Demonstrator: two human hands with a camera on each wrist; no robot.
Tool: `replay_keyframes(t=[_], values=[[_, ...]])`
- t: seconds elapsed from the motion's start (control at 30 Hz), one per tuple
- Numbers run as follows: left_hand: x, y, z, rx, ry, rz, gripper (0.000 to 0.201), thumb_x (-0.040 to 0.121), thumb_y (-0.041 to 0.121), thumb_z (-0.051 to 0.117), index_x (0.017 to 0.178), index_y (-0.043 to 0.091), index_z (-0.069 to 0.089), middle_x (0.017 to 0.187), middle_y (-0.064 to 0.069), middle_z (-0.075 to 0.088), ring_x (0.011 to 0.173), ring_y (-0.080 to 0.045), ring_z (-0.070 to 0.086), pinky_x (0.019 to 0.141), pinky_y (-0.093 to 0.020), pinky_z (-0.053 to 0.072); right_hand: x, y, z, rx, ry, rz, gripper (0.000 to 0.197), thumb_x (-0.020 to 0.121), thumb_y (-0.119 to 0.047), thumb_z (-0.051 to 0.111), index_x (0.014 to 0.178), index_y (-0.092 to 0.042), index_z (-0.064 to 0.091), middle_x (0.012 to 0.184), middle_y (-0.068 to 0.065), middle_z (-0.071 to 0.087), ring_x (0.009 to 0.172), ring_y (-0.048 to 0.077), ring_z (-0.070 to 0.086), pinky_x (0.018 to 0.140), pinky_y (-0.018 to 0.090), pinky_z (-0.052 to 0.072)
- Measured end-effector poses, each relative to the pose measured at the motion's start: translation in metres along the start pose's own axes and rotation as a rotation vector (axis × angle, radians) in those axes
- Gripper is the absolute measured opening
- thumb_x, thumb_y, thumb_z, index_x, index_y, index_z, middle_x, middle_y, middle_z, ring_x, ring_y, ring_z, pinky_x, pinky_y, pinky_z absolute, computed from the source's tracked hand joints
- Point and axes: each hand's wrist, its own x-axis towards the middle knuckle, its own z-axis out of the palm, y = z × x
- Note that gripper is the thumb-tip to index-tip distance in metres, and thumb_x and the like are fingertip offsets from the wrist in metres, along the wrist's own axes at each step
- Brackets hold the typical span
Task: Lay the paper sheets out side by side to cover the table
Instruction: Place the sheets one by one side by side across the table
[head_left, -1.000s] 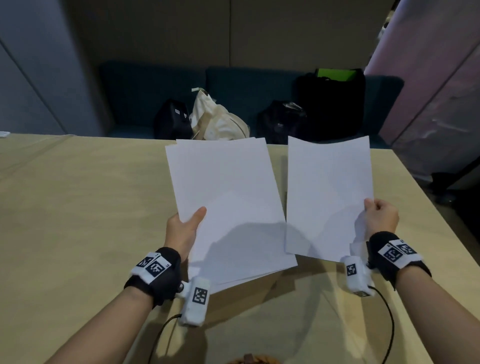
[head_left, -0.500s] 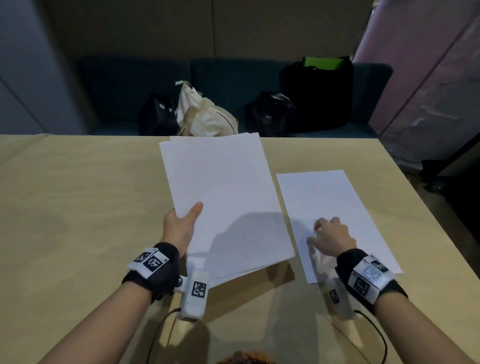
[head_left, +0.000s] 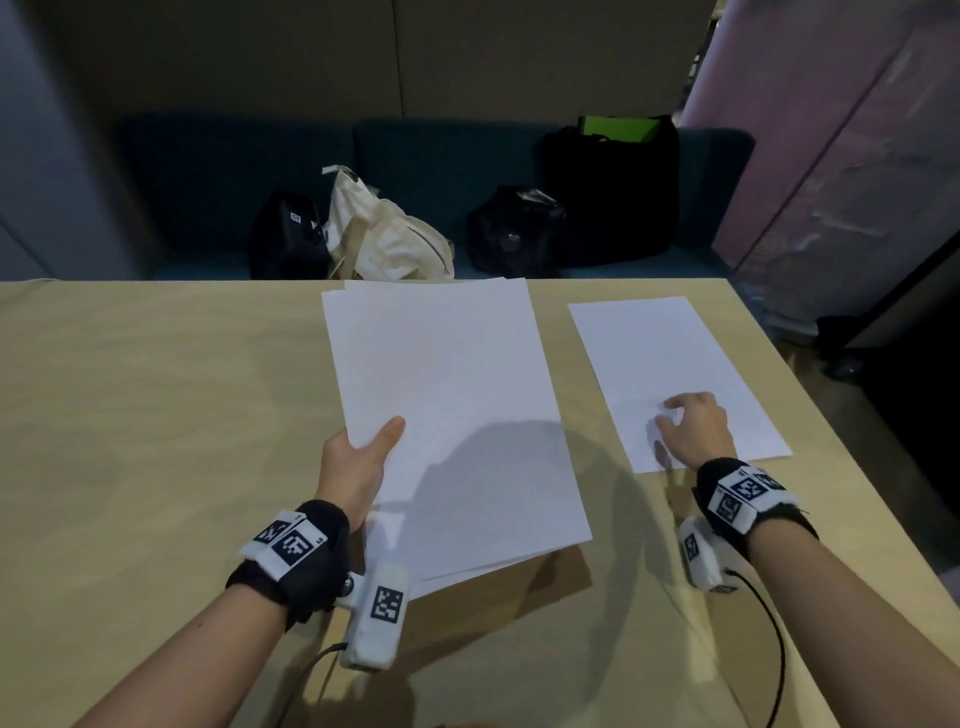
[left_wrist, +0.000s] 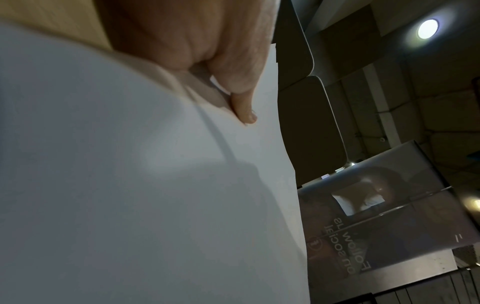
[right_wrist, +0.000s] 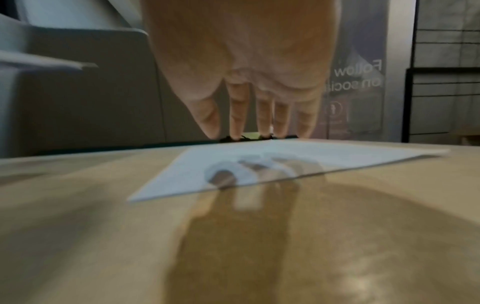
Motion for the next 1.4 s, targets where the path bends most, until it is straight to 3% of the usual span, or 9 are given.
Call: replay_keyframes(t=[0.13,0.4,0.67,0.93,1.07,1.23,1.4], values=[[0.002,-0.002,0.008,0.004,-0.019,-0.011,0.035,0.088,0.013,0.06,0.122,0.003,0.057,0.114,-0.006,0.062,0.103,-0.022,0.059,0.089,-0.029,0.042,-0.01,0.01,0.005,-0.145,-0.135,0.048,0.036,0.091,-0.016,0.042,0.126,-0.016,0.053,0.138,0.012,0.043,0.124,0.035,0.043,0.104,0.048,0.037],[0.005,-0.005,0.022,0.018,-0.057,-0.015,0.034,0.088,0.013,0.061,0.12,0.004,0.058,0.109,-0.006,0.064,0.102,-0.023,0.061,0.09,-0.03,0.044,0.01,0.02,0.002,-0.222,-0.113,0.074,0.035,0.093,-0.023,0.036,0.127,-0.024,0.046,0.134,0.004,0.044,0.123,0.032,0.042,0.102,0.053,0.031],[0.007,-0.007,0.021,0.015,-0.039,-0.025,0.035,0.087,0.011,0.062,0.12,0.002,0.058,0.112,-0.008,0.063,0.104,-0.024,0.06,0.093,-0.032,0.043,0.03,0.019,-0.005,-0.217,-0.137,0.109,0.03,0.094,-0.024,0.038,0.123,-0.023,0.048,0.134,0.004,0.044,0.125,0.034,0.04,0.104,0.054,0.027],[0.005,-0.007,0.019,0.037,-0.027,-0.015,0.035,0.087,0.013,0.062,0.119,0.002,0.059,0.111,-0.008,0.064,0.105,-0.024,0.06,0.094,-0.032,0.043,0.039,0.027,-0.01,-0.188,-0.123,0.101,0.029,0.095,-0.023,0.042,0.123,-0.019,0.051,0.129,0.007,0.047,0.123,0.035,0.042,0.105,0.054,0.031],[0.006,-0.008,0.017,0.042,-0.019,-0.032,0.036,0.086,0.014,0.064,0.119,0.002,0.059,0.117,-0.012,0.065,0.109,-0.027,0.061,0.103,-0.04,0.043,0.04,0.029,-0.01,-0.177,-0.106,0.098,0.029,0.095,-0.023,0.043,0.122,-0.019,0.051,0.127,0.007,0.048,0.122,0.034,0.042,0.103,0.053,0.032],[0.003,-0.007,0.019,0.044,-0.022,-0.016,0.035,0.087,0.012,0.062,0.119,0.0,0.059,0.113,-0.01,0.065,0.104,-0.023,0.06,0.092,-0.03,0.042,0.041,0.031,-0.011,-0.174,-0.081,0.11,0.029,0.094,-0.023,0.044,0.123,-0.021,0.051,0.129,0.006,0.049,0.123,0.033,0.043,0.102,0.051,0.033],[0.003,-0.008,0.016,0.054,-0.014,-0.011,0.034,0.086,0.013,0.063,0.119,0.003,0.059,0.111,-0.007,0.064,0.104,-0.023,0.06,0.094,-0.03,0.042,0.042,0.032,-0.011,-0.175,-0.083,0.115,0.027,0.094,-0.023,0.044,0.12,-0.021,0.053,0.134,0.006,0.047,0.124,0.034,0.042,0.102,0.052,0.031]])
